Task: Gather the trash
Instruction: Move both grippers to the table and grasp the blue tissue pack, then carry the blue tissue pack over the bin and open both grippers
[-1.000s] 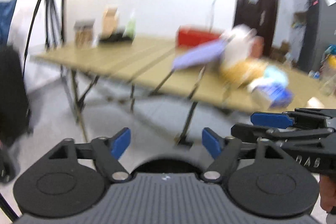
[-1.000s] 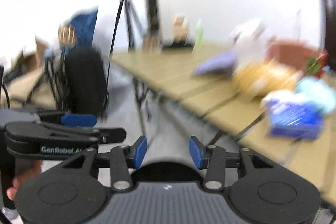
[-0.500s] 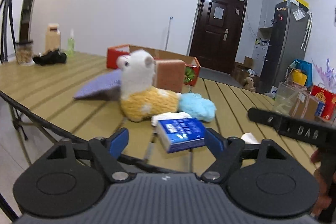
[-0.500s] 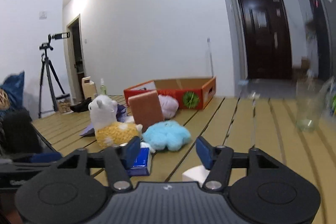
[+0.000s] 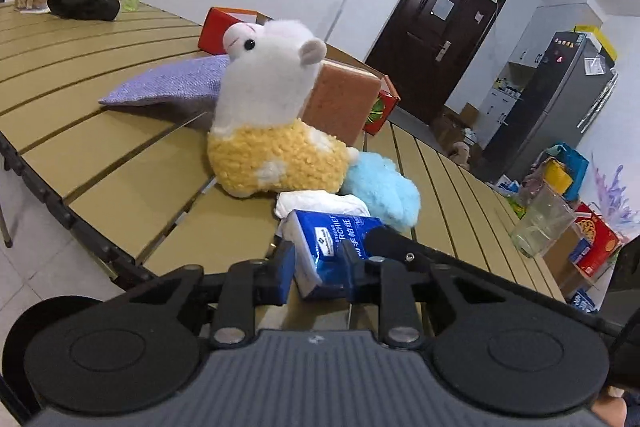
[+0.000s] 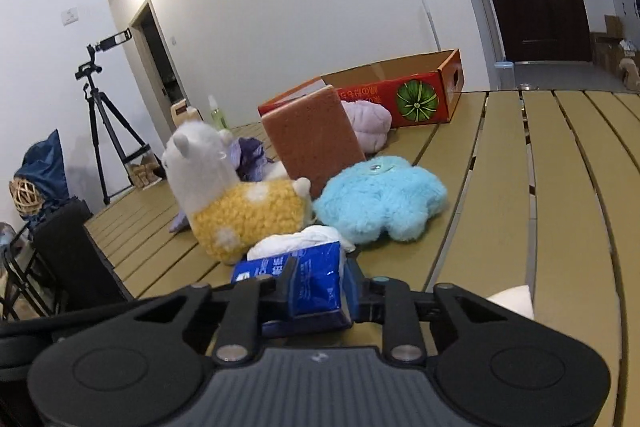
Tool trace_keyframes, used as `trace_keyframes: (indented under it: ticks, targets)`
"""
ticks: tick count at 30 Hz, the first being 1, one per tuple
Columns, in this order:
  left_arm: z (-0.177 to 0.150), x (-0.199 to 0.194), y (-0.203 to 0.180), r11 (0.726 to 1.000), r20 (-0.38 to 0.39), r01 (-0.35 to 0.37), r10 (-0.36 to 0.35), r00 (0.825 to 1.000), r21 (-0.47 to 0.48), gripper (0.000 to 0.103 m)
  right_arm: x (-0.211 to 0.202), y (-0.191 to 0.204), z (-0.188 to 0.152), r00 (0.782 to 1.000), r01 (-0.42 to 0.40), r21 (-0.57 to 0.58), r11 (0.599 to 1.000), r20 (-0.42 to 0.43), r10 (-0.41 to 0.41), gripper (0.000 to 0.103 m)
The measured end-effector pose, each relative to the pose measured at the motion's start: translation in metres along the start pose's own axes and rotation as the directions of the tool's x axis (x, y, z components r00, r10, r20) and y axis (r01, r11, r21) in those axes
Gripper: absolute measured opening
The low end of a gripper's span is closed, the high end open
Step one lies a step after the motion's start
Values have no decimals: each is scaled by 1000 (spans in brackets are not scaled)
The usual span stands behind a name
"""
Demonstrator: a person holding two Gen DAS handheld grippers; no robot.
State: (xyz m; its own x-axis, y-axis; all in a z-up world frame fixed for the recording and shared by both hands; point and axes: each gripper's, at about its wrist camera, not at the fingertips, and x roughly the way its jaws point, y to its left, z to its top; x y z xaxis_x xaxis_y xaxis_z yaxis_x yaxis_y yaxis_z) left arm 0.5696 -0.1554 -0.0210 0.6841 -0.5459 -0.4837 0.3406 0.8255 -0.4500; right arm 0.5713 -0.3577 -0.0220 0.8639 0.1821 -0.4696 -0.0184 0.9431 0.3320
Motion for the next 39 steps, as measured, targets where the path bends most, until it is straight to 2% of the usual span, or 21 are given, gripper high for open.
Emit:
trace_keyframes:
  ticks: [4, 9, 11, 13, 17, 24, 29, 33, 36, 39]
  targets:
    - [-1, 1, 6, 998, -12, 26, -27, 1000, -48, 23, 1, -2, -2, 1000, -16, 5, 1000, -1, 16, 22]
    - [-3, -1, 2, 999, -4, 34, -34, 999, -11, 22, -3, -3, -1, 1000, -16, -13, 1000, -9, 16, 19]
    - [-1, 0, 3, 999, -11, 37, -38, 999, -35, 23, -4, -5, -1, 1000, -19, -24, 1000, -8, 19, 21]
    - [0, 1, 3, 998, -19, 37, -38, 999, -50, 24, -4, -8, -1, 1000, -21, 9, 1000, -9, 22, 24]
    - [1, 2, -2, 998, -11, 20, -20, 1000, -55, 24, -4, -12, -1, 999, -38, 68, 997, -17, 40, 21]
    - [-7, -6, -6, 1000, 30, 12, -12, 999, 3, 23, -13, -2, -3, 1000, -14, 52, 999, -10, 15, 16]
    - [0, -48, 8, 1000, 99, -13, 10, 995, 27, 23, -24, 27, -4, 994, -104, 2, 995, 33, 104, 16]
    - [2, -98, 40, 998, 148, -57, 50, 988, 40, 23, -24, 69, -13, 974, -221, -51, 974, 38, 223, 16]
    - [-7, -131, 71, 993, 169, -116, 110, 979, 29, 23, -10, 103, -27, 954, -297, -89, 951, 5, 299, 16]
    - [-18, -150, 105, 985, 142, -173, 172, 975, -2, 23, 11, 139, -48, 936, -350, -137, 927, -81, 342, 16]
